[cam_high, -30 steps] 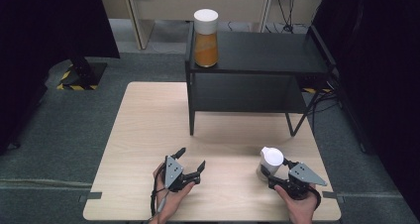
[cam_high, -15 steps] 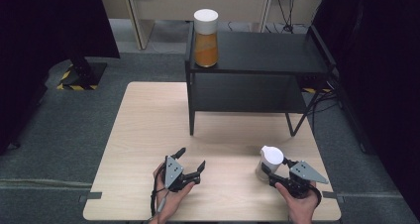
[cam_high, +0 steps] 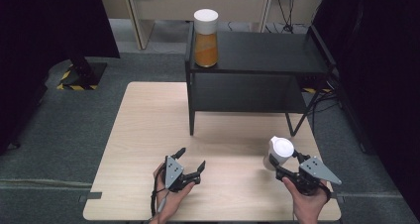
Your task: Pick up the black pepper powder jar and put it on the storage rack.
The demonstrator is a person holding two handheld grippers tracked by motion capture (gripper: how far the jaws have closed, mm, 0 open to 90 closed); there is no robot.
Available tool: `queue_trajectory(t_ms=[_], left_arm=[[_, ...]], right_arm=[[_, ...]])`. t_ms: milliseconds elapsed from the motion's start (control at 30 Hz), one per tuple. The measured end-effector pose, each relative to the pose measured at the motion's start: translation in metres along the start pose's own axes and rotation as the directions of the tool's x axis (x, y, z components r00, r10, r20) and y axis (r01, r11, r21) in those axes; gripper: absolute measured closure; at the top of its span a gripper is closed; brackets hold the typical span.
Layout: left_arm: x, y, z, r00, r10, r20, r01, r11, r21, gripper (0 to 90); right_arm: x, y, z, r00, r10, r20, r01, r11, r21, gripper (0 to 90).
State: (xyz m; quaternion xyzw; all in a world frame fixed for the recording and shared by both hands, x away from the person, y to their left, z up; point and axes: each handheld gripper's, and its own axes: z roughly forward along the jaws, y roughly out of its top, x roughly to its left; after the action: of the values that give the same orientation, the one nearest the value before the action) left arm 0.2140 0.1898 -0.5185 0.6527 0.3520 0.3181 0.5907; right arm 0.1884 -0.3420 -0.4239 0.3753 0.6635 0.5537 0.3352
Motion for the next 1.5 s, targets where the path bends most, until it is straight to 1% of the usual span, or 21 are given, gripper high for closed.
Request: queue_trajectory(t_ms=[633, 833, 1100, 1333, 1500], left_arm=[[-0.001, 0.0, 0.0, 1.0, 0.009, -0.003, -0.009, 1.0, 0.001, 14.6], [-0.001, 0.0, 0.0, 1.0, 0.009, -0.003, -0.009, 1.0, 0.001, 14.6], [-0.001, 0.0, 0.0, 1.0, 0.008, -0.003, -0.008, 1.0, 0.002, 14.6], [-0.001, 0.0, 0.0, 1.0, 0.009, -0.003, -0.009, 1.0, 0.002, 14.6], [-0.001, 0.0, 0.0, 1.0, 0.009, -0.004, -0.009, 1.0, 0.001, 14.6]], right_arm=[[-0.003, 0.035, 0.001, 0.9987, -0.005, 0.05, 0.009, 0.997, -0.079, 30.4], [-0.006, 0.05, 0.001, 0.9978, -0.01, 0.066, 0.017, 0.994, -0.108, 30.4], [-0.012, 0.071, 0.003, 0.9972, -0.012, 0.074, 0.023, 0.989, -0.143, 30.4], [-0.016, 0.088, 0.006, 0.9962, 0.0, 0.087, 0.015, 0.985, -0.174, 30.4], [-0.017, 0.1, 0.009, 0.9954, -0.003, 0.096, 0.02, 0.983, -0.182, 30.4]])
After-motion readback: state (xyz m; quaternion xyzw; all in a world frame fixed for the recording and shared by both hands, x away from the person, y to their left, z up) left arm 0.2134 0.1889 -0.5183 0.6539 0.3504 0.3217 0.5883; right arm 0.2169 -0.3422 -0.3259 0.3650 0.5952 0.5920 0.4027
